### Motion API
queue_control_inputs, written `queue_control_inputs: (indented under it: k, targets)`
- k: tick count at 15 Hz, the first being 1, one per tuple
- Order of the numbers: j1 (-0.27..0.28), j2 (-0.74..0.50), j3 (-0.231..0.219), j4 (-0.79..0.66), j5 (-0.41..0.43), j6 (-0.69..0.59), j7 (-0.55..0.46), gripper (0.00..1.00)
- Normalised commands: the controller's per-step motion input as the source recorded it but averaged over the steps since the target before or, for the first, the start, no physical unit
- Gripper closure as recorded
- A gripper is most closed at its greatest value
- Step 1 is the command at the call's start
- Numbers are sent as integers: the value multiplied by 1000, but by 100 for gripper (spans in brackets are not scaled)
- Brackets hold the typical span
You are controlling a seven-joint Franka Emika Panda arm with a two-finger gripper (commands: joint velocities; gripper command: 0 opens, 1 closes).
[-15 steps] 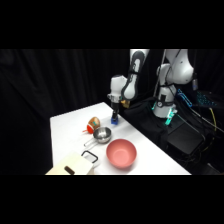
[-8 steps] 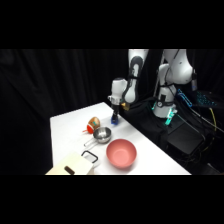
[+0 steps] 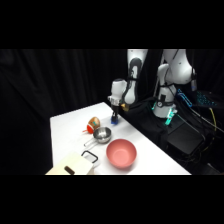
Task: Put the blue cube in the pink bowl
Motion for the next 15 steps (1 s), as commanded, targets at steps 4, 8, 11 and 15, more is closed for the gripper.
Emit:
queue_control_inputs:
  k: [4, 8, 11, 15]
  targets:
    - [99, -267, -234, -35, -264, -293, -46, 80]
    - [357, -485, -500, -41, -470, -497, 67, 80]
    - [296, -487, -398, 69, -602, -538, 226, 80]
    - [-127, -537, 98, 107, -544, -568, 227, 80]
